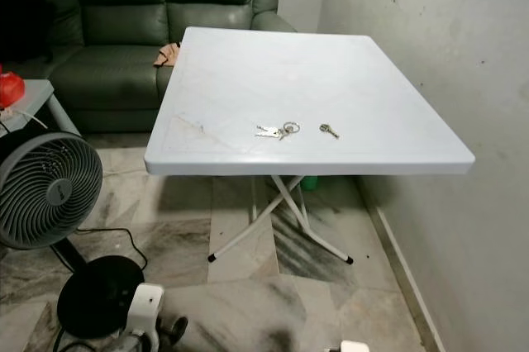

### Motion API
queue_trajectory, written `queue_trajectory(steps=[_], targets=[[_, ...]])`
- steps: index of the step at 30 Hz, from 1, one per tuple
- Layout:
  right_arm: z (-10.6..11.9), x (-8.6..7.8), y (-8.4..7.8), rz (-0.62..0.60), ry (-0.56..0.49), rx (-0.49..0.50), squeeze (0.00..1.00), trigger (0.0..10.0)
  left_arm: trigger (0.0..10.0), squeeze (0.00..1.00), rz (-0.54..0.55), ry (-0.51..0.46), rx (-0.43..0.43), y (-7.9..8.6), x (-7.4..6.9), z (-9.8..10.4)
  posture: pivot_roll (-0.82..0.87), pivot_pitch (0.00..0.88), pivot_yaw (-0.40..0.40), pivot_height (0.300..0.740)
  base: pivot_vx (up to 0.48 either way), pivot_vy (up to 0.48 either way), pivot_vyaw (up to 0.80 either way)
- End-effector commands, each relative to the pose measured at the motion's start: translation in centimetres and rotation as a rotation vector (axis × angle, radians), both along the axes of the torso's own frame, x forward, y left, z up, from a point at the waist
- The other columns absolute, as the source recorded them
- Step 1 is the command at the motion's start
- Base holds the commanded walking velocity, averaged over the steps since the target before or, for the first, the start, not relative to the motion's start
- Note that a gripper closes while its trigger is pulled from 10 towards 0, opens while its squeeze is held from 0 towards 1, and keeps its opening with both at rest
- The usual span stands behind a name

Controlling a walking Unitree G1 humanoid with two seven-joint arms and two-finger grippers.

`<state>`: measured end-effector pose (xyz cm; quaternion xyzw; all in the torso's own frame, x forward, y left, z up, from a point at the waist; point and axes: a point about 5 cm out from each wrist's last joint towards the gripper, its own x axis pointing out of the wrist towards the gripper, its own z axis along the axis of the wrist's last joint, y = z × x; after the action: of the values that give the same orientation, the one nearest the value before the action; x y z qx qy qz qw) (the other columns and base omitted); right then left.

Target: Hang keys on a hook

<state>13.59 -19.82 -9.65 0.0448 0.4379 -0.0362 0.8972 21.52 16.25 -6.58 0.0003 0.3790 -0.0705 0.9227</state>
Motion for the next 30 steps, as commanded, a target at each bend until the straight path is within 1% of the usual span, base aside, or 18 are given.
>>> queue_trajectory(steps=[1, 2, 3, 4, 5, 7, 9, 10, 13, 14, 15, 17, 20, 21, 23, 26, 27, 30], targets=[[0.6, 1.2, -0.2, 0.003, -0.055, -0.002, 0.0, 10.0, 10.0, 0.0, 0.0, -0.065, -0.007, 0.1, 1.4, 1.0, -0.01, 0.0, -0.027, 0.711, 0.0, 0.0, 0.0], [1.0, 1.9, -0.4, 0.008, -0.09, -0.006, 0.0, 10.0, 10.0, 0.0, -0.005, -0.098, -0.012, 0.0, 2.0, 1.5, -0.01, 0.0, -0.027, 0.711, 0.0, 0.0, 0.0], [1.9, 3.5, -0.7, 0.029, -0.168, -0.02, 0.0, 10.0, 10.0, 0.0, -0.003, -0.168, -0.023, -0.1, 3.4, 2.6, -0.02, 0.0, -0.024, 0.711, 0.0, 0.0, 0.0], [2.1, 3.9, -0.8, 0.034, -0.186, -0.023, 0.0, 10.0, 10.0, 0.0, -0.002, -0.183, -0.026, -0.1, 3.7, 2.8, -0.02, 0.0, -0.024, 0.711, 0.0, 0.0, 0.0], [2.8, 4.9, -0.8, 0.05, -0.24, -0.031, 0.0, 10.0, 10.0, 0.0, -0.008, -0.236, -0.046, -0.2, 4.7, 3.7, -0.02, 0.0, -0.023, 0.711, 0.0, 0.0, 0.0], [3.0, 5.1, -0.9, 0.054, -0.254, -0.033, 0.0, 10.0, 10.0, 0.0, -0.01, -0.25, -0.051, -0.2, 4.9, 3.9, -0.02, 0.0, -0.023, 0.711, 0.0, 0.0, 0.0], [3.9, 6.4, -0.9, 0.069, -0.325, -0.037, 0.0, 10.0, 10.0, 0.0, 0.0, -0.309, -0.077, -0.3, 6.0, 5.0, -0.02, 0.0, -0.023, 0.711, 0.0, 0.0, 0.0], [4.7, 7.4, -0.9, 0.076, -0.388, -0.038, 0.0, 10.0, 10.0, 0.0, 0.001, -0.359, -0.083, -0.4, 6.9, 6.0, -0.02, 0.0, -0.021, 0.711, 0.0, 0.0, 0.0], [6.7, 9.4, -0.8, 0.094, -0.526, -0.04, 0.0, 10.0, 10.0, 0.0, -0.005, -0.457, -0.091, -0.6, 8.7, 8.0, -0.02, 0.0, -0.022, 0.711, 0.0, 0.0, 0.0], [8.1, 10.7, -0.5, 0.11, -0.622, -0.039, 0.0, 10.0, 10.0, 0.0, -0.007, -0.524, -0.11, -0.8, 9.8, 9.5, -0.02, 0.0, -0.021, 0.711, 0.0, 0.0, 0.0], [8.6, 11.1, -0.4, 0.115, -0.652, -0.039, 0.0, 10.0, 10.0, 0.0, -0.007, -0.548, -0.121, -0.9, 10.1, 10.0, -0.02, 0.0, -0.021, 0.711, 0.0, 0.0, 0.0], [9.5, 11.7, -0.2, 0.131, -0.71, -0.046, 0.0, 10.0, 10.0, 0.0, -0.015, -0.594, -0.141, -1.1, 10.6, 10.9, -0.02, 0.0, -0.021, 0.711, 0.0, 0.0, 0.0], [11.2, 12.4, 0.0, 0.148, -0.808, -0.059, 0.0, 10.0, 10.0, 0.0, -0.048, -0.706, -0.101, -1.4, 11.0, 12.4, -0.03, 0.0, -0.018, 0.711, 0.0, 0.0, 0.0], [11.7, 12.5, 0.1, 0.153, -0.836, -0.063, 0.0, 10.0, 10.0, 0.0, -0.043, -0.726, -0.109, -1.4, 11.0, 12.7, -0.03, 0.0, -0.018, 0.711, 0.0, 0.0, 0.0], [13.0, 12.7, 0.2, 0.164, -0.904, -0.082, 0.0, 10.0, 10.0, 0.0, -0.038, -0.784, -0.15, -1.4, 10.9, 13.6, -0.03, 0.0, -0.016, 0.711, 0.0, 0.0, 0.0], [15.2, 12.7, 0.6, 0.175, -0.998, -0.097, 0.0, 10.0, 10.0, 0.0, -0.049, -0.842, -0.172, -1.5, 10.5, 14.7, -0.03, 0.0, -0.016, 0.711, 0.0, 0.0, 0.0], [15.6, 12.7, 0.8, 0.174, -1.014, -0.094, 0.0, 10.0, 10.0, 0.0, -0.052, -0.852, -0.182, -1.5, 10.4, 15.0, -0.03, 0.0, -0.016, 0.711, 0.0, 0.0, 0.0], [17.6, 12.9, 1.5, 0.145, -1.071, -0.051, 0.0, 10.0, 10.0, 0.0, -0.067, -0.892, -0.265, -1.7, 10.1, 16.5, -0.03, 0.0, -0.016, 0.711, 0.0, 0.0, 0.0]])
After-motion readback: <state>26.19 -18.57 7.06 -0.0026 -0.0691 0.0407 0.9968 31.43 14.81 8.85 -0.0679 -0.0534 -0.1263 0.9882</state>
